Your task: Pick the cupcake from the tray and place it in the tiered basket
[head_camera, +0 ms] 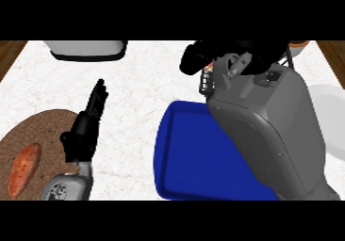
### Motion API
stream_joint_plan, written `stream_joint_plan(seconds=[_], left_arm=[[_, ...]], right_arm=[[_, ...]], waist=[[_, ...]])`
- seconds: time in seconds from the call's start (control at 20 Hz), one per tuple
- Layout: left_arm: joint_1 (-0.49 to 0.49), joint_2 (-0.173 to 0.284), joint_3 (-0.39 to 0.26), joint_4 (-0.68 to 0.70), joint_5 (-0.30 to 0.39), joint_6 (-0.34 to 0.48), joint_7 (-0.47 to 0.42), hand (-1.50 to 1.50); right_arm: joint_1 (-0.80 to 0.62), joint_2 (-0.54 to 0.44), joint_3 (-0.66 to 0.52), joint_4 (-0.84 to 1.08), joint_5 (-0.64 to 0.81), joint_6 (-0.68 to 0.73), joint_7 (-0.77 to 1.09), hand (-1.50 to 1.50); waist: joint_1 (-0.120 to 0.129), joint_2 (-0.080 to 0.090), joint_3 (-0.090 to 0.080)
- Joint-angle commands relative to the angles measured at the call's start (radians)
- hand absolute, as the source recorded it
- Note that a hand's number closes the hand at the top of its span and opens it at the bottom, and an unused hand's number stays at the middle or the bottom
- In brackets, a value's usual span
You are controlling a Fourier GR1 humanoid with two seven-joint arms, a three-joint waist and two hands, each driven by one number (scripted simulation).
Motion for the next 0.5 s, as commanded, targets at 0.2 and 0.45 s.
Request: stream_joint_plan(seconds=[0.2, 0.45], left_arm=[[-0.001, 0.000, 0.017, -0.012, 0.022, -0.006, -0.002, 0.00], [0.004, 0.011, 0.021, 0.038, 0.022, -0.013, -0.049, 0.00]], right_arm=[[-0.070, -0.017, -0.126, 0.151, 0.074, -0.053, 0.069, 1.50], [-0.058, -0.083, -0.152, 0.267, 0.142, -0.082, -0.042, 1.50]], waist=[[0.001, 0.006, 0.001], [-0.001, 0.009, 0.001]])
